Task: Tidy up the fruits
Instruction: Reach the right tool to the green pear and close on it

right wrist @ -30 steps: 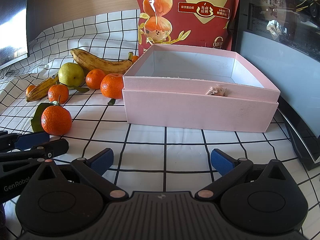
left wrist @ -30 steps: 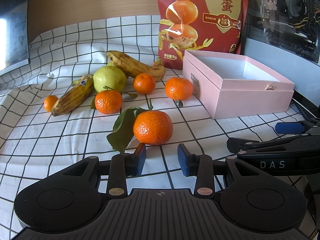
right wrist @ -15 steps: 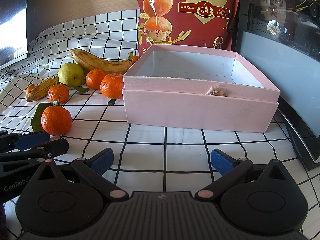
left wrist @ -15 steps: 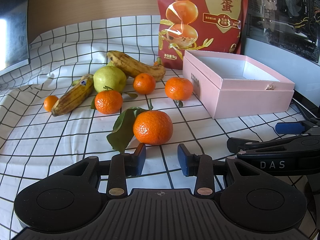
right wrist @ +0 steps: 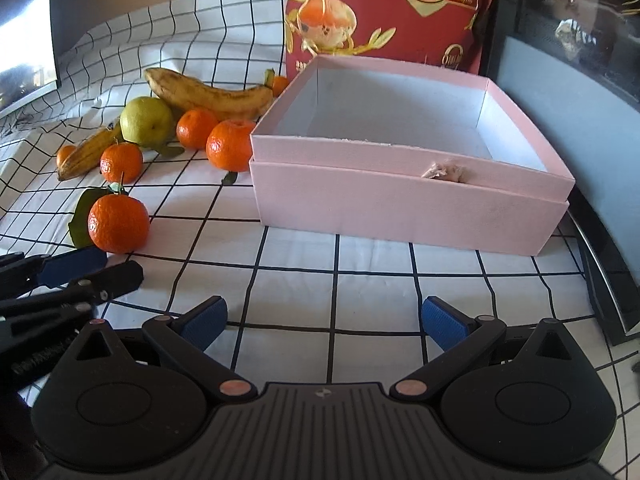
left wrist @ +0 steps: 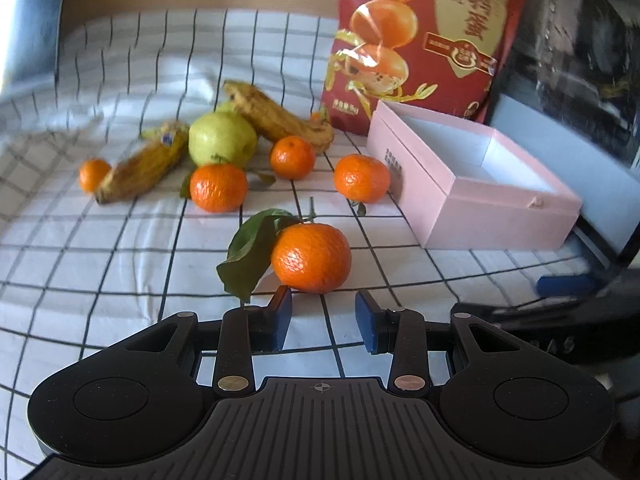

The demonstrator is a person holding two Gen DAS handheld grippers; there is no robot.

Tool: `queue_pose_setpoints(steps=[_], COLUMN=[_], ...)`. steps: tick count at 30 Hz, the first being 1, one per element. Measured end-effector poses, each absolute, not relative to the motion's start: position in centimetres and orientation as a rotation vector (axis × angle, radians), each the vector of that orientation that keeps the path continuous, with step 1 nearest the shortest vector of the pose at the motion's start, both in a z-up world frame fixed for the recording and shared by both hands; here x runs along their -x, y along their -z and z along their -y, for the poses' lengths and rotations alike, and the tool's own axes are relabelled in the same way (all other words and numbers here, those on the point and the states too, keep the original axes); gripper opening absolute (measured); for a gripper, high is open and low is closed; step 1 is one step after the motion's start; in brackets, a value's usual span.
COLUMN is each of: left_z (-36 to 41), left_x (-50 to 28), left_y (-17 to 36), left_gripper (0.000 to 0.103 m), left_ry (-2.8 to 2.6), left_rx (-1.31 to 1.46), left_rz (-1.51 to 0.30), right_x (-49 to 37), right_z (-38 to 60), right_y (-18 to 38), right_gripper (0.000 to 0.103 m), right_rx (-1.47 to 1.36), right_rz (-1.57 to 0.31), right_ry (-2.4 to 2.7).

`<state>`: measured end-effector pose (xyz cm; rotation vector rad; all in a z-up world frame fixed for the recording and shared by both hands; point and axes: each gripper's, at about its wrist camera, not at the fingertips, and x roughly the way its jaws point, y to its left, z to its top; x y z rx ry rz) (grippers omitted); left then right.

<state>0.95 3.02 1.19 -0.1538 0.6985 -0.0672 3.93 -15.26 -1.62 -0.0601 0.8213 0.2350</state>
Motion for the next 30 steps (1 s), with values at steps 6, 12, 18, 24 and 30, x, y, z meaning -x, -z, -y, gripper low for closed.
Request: queue_pose_setpoints(steps=[6, 12, 18, 24, 30], left_z=[-4.3, -7.0, -13.3, -20.3, -25.0], left_x=[-1.8, -0.7, -3.7, -5.6, -4.4], left_y=[-2.5, -5.8, -9.0, -8.2, -6.1], left_gripper=[0.036, 0.035, 0.035, 0.035, 0.035], left_ry=[0.129, 0.216, 0.141, -0.012, -0.113], left_rx=[0.047, 0.091, 0.161, 0.278, 0.54], left_rz=[-0.829, -0.795, -0.759, -0.688, -0.675], right_x=[-4.2, -3.9, -3.9, -8.2, -11.2], right_z=[15.2, 14.9, 11.5, 1.1, -9.8], right_y=[1.3, 1.1, -2.6, -6.4, -5.3], right_gripper=[0.103, 0.103, 0.094, 0.088, 0.065], right_rx=[0.067, 0.081, 0.12, 0.273, 0.643], right_rz=[-0.856, -0.892, -0.859, -0.739, -0.585], right_ry=[-0.231, -0.24, -0.269, -0.401, -0.406])
